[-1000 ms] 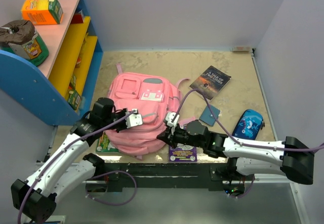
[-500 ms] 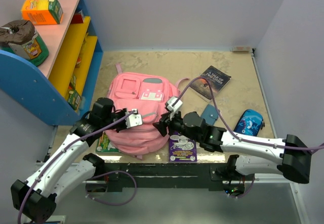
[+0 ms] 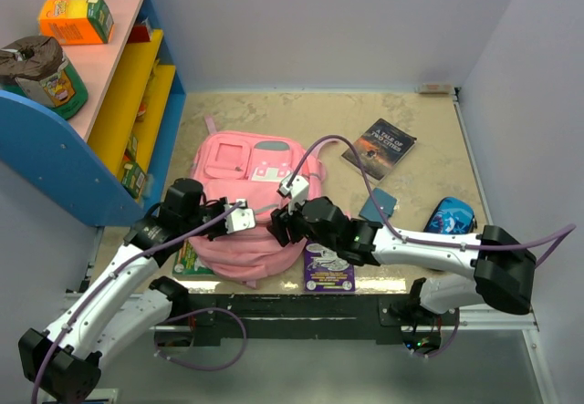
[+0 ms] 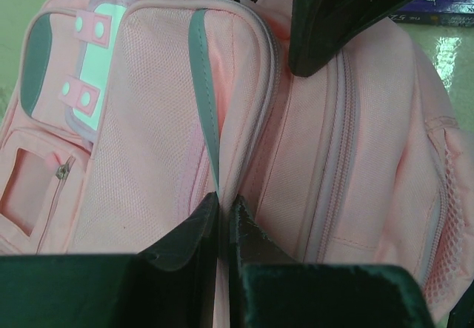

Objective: Pack the student bag
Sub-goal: Unzip the student bag at the center of the board.

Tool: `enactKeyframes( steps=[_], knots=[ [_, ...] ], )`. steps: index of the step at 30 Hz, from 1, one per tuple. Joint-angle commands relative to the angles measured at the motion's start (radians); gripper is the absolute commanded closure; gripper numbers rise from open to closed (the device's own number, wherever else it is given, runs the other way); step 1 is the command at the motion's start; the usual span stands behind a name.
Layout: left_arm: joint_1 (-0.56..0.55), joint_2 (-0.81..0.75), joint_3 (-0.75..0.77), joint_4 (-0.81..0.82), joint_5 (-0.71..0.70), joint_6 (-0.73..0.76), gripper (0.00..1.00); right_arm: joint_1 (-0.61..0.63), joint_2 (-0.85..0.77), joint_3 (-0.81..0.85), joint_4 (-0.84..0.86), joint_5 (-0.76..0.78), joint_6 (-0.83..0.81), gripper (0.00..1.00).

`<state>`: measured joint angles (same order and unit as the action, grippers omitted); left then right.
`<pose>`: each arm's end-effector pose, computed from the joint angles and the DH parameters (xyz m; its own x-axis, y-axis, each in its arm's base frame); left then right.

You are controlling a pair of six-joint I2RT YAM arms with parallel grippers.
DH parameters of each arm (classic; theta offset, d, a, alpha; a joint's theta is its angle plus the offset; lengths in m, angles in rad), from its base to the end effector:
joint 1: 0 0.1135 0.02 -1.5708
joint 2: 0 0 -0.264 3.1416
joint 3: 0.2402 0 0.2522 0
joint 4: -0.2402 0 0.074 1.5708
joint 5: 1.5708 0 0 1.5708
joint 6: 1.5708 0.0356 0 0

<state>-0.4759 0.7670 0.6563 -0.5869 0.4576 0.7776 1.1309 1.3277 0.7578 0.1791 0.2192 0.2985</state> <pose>0.1361 -0.0878 0.2612 0.0926 0.6603 -0.7452 0.9079 0.2512 0.3354 0.1329 0.2642 0.2467 -0.3896 -0.1537 -0.9081 -0.7145 0.6725 0.1927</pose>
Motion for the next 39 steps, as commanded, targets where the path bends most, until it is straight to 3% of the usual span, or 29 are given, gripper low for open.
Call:
enactKeyframes(
  steps=[1, 15, 20, 26, 29, 35, 39],
  knots=[
    [0.0, -0.026, 0.003, 0.042, 0.049, -0.003, 1.0, -0.006, -0.001, 0.055, -0.039, 0.057, 0.024, 0.41],
    [0.0, -0.034, 0.008, 0.024, 0.05, 0.005, 1.0, -0.016, 0.051, 0.074, -0.057, 0.066, 0.05, 0.45],
    [0.0, -0.034, 0.016, 0.01, 0.058, 0.012, 1.0, -0.046, 0.061, 0.038, 0.008, 0.006, 0.053, 0.63],
    [0.0, -0.032, 0.022, -0.001, 0.067, 0.015, 1.0, -0.108, 0.045, 0.017, 0.033, -0.027, 0.045, 0.67],
    [0.0, -0.029, 0.023, -0.001, 0.069, 0.015, 1.0, -0.126, 0.048, 0.014, 0.048, -0.038, 0.039, 0.75],
    [0.0, -0.028, 0.025, -0.007, 0.069, 0.015, 1.0, -0.126, 0.036, -0.009, 0.057, -0.035, 0.016, 1.0],
    [0.0, -0.029, 0.016, -0.008, 0.069, 0.015, 1.0, -0.126, -0.019, -0.037, 0.04, -0.027, -0.005, 1.0]
  ],
)
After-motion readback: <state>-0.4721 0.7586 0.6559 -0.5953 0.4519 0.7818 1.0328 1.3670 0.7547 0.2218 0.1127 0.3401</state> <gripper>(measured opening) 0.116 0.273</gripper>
